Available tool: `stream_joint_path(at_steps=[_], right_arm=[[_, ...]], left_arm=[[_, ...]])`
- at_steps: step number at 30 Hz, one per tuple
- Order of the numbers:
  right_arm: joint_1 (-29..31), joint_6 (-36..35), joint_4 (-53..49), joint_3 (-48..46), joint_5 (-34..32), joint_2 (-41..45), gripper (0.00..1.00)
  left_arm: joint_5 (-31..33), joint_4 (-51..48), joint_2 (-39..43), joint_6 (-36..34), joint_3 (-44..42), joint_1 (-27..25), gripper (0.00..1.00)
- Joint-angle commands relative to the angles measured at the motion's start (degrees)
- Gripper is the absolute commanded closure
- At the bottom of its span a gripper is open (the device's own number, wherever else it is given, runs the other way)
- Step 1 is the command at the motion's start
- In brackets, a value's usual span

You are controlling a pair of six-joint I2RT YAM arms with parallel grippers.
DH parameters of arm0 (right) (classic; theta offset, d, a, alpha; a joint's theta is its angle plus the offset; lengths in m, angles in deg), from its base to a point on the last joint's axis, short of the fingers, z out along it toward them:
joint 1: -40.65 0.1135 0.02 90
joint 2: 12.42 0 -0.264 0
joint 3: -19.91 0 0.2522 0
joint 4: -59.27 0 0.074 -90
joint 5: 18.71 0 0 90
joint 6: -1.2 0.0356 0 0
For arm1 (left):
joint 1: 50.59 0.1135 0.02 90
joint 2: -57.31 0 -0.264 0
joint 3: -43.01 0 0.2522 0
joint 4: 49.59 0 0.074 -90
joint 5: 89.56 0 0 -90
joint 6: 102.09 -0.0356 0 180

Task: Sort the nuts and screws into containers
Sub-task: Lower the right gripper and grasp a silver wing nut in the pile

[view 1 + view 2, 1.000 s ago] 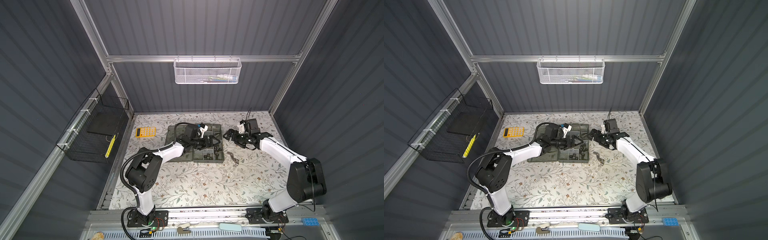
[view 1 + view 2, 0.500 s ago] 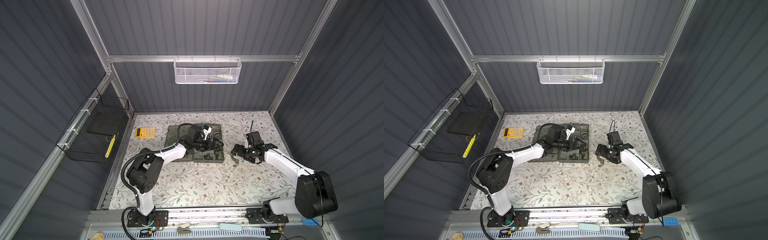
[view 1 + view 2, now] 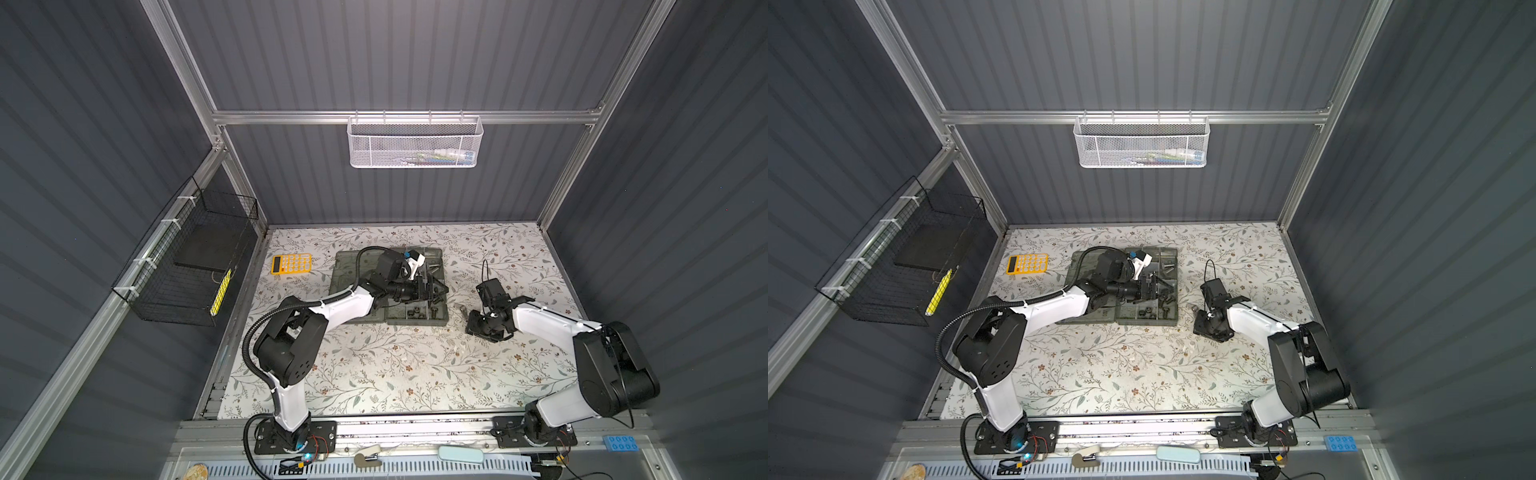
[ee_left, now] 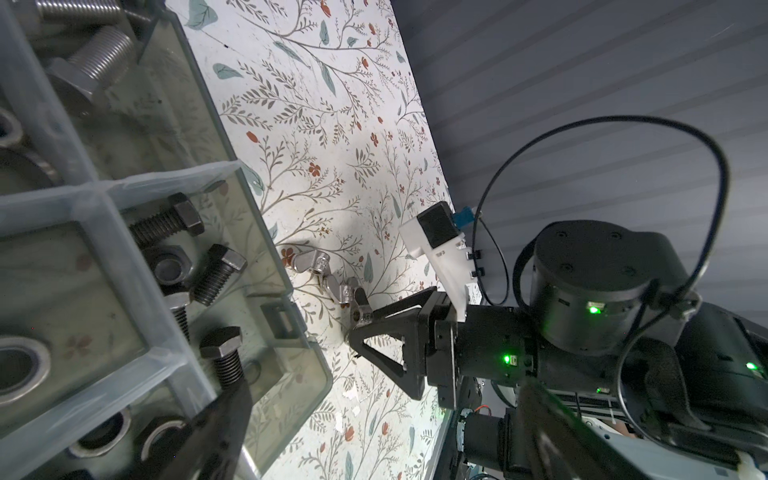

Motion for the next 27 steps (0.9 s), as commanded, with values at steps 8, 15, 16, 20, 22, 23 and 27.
stream_joint_path(at_steps=[8,15,16,20,22,23,27], right_arm=[[0.5,0.2,-2.4,3.8,-5.0,-4.3,0.60],[0.4,0.0,-3.2,4.2,-6.3,-4.4,0.76],[0.4,0.0,-3.1,4.1,-6.1,-4.3,0.79],[0.4,0.0,-3.2,4.0,-5.8,-3.0,0.85],[0.4,-0.2,-3.4,4.3,-5.6,-1.8,0.86],[0.3,-0.3,-3.7,4.6,-5.3,-1.2,0.86],[-0.5,-0.2,-4.0,6.1,-2.8,1.3,0.88]], left_arm=[[0.0,-1.1,-0.1,-1.5,1.3,-0.6,0.00],[0.1,-1.1,0.4,-1.7,1.2,-0.6,0.00],[0.1,-1.1,0.4,-1.6,1.3,-0.6,0.00],[0.1,-1.1,0.6,-1.6,1.2,-0.7,0.00],[0.1,-1.1,0.6,-1.7,1.2,-0.7,0.00],[0.2,-1.1,0.6,-1.8,1.3,-0.7,0.00],[0.0,-1.3,0.6,-1.9,1.4,-0.7,0.00]])
